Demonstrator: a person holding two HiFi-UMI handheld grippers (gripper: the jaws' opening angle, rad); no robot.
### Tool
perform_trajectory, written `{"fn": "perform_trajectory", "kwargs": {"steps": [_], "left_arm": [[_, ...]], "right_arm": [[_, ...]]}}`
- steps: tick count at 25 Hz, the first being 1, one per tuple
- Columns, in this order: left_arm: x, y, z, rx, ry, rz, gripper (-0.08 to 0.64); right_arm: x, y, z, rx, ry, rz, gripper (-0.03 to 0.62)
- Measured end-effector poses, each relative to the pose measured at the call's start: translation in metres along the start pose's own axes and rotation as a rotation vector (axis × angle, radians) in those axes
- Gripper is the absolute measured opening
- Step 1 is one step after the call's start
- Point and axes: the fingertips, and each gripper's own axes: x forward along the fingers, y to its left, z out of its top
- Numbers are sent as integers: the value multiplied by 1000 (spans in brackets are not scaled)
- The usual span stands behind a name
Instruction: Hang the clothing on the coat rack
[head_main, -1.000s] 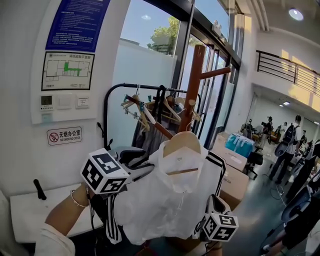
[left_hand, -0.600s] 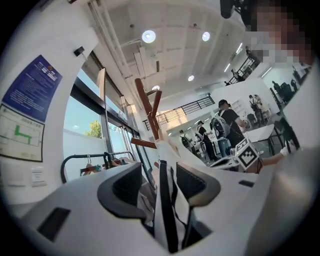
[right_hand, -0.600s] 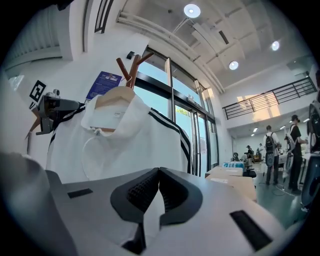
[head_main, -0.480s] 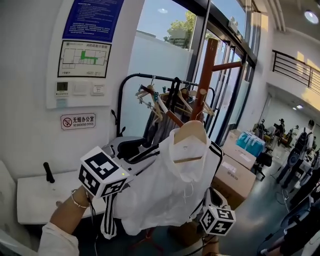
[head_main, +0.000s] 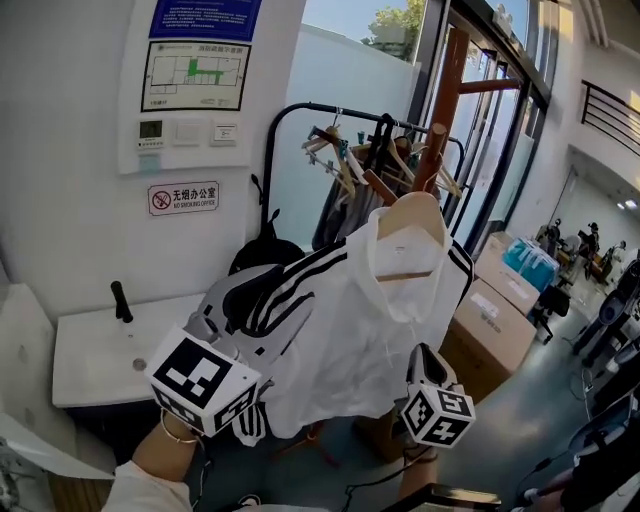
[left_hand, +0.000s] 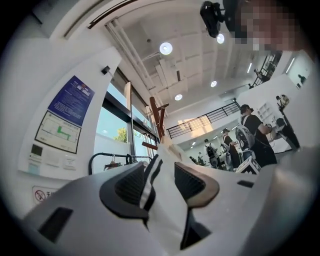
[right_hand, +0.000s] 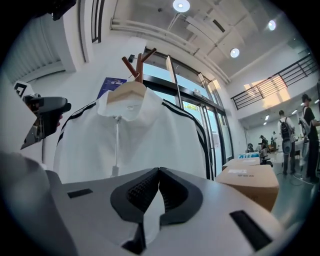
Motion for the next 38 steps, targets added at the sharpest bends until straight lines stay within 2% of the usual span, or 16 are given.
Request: {"fn": "perform_trajectory", "kwargs": {"steps": [5,13,16,18,22,27,33,38], "left_arm": [[-8,-31,-34,-100,64,-2,170],[14,-91,-108,-123,170,25,91],[22,-94,-140,-151,194,80,51],[25,-91,-159,-196,205,111,27],[25,-84,-190,-301,219,122,9],[19,-84,-207,-317,241,67,8],[17,-76,-213,-314,237,12,8],[18,-70,-215,-328,225,-3,8]], "right_arm": [[-1,4,-16,27,19,27,23],[-9,5,-36,35,11,37,23],[-16,7,-43,42,3,32,23],[-20,10,-49,40,10,23,23],[-27,10,-61,49,24,-20,23],[-39,4,-71,72,29,-110,23],[-46,10,-80,75,37,-178,23],[-44,20,-74,49,36,-183,23]]}}
